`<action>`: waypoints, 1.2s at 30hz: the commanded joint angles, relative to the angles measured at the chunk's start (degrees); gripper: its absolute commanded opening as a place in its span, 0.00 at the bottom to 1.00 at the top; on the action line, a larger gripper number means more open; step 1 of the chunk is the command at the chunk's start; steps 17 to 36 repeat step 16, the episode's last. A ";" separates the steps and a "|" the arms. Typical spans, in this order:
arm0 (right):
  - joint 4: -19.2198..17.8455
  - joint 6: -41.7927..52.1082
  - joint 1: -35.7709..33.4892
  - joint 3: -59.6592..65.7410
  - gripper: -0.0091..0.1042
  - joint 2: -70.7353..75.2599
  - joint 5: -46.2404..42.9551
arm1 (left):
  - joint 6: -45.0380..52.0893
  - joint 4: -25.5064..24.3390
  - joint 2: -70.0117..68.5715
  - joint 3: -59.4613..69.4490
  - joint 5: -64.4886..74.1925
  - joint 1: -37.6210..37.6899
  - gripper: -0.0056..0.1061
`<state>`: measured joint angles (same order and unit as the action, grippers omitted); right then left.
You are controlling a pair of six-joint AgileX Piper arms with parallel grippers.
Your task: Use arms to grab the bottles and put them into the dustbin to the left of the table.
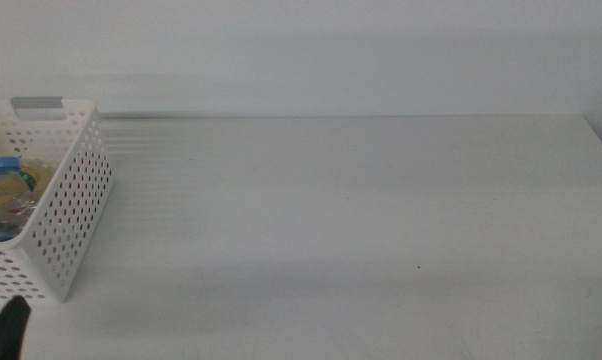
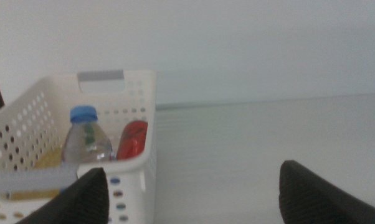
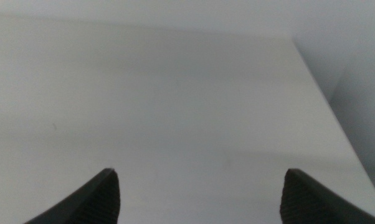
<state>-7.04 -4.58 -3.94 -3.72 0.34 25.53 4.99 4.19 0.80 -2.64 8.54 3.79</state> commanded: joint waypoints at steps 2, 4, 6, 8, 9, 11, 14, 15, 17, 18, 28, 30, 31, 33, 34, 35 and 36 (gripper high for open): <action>-0.54 0.33 1.57 1.65 0.68 1.78 -5.47 | -0.96 0.81 -1.58 1.14 -4.76 0.04 0.86; -0.09 0.33 1.86 2.61 0.68 1.78 -6.18 | -0.96 0.81 -2.08 2.21 -4.76 0.04 0.86; -0.03 0.33 1.86 3.23 0.68 1.78 -6.54 | -0.96 0.81 -2.44 3.37 -4.70 0.04 0.86; -0.21 0.33 1.86 4.08 0.68 1.78 -7.11 | -0.96 0.81 -2.44 4.66 -4.80 0.04 0.86; -0.29 0.33 1.86 4.55 0.68 1.78 -7.67 | -0.96 0.81 -2.44 4.82 -3.69 0.04 0.86; -0.78 0.33 1.90 4.91 0.68 1.78 -7.97 | -0.96 0.81 -2.44 4.63 -2.10 0.04 0.86; -0.86 0.33 1.90 4.91 0.68 1.78 -7.90 | -0.96 0.81 -2.44 4.68 -2.19 0.04 0.86; -0.86 0.33 1.90 4.91 0.68 1.78 -7.90 | -0.96 0.75 -2.44 4.68 -2.19 0.04 0.86; -0.86 0.33 1.90 4.91 0.68 1.78 -7.90 | -0.96 0.75 -2.44 4.68 -2.19 0.04 0.86; -0.86 0.33 1.90 4.91 0.68 1.78 -7.90 | -0.96 0.75 -2.44 4.68 -2.19 0.04 0.86; -0.86 0.33 1.90 4.91 0.68 1.78 -7.90 | -0.96 0.75 -2.44 4.68 -2.19 0.04 0.86; -0.86 0.33 1.90 4.91 0.68 1.78 -7.90 | -0.96 0.75 -2.44 4.68 -2.19 0.04 0.86; -0.86 0.33 1.90 4.91 0.68 1.78 -7.90 | -0.96 0.75 -2.44 4.68 -2.19 0.04 0.86; -0.86 0.33 1.90 4.91 0.68 1.78 -7.90 | -0.96 0.75 -2.44 4.68 -2.19 0.04 0.86; -0.86 0.33 1.90 4.91 0.68 1.78 -7.90 | -0.96 0.75 -2.44 4.68 -2.19 0.04 0.86; -0.86 0.33 1.90 4.91 0.68 1.78 -7.90 | -0.96 0.75 -2.44 4.68 -2.19 0.04 0.86; -0.86 0.33 1.90 4.91 0.68 1.78 -7.90 | -0.96 0.75 -2.44 4.68 -2.19 0.04 0.86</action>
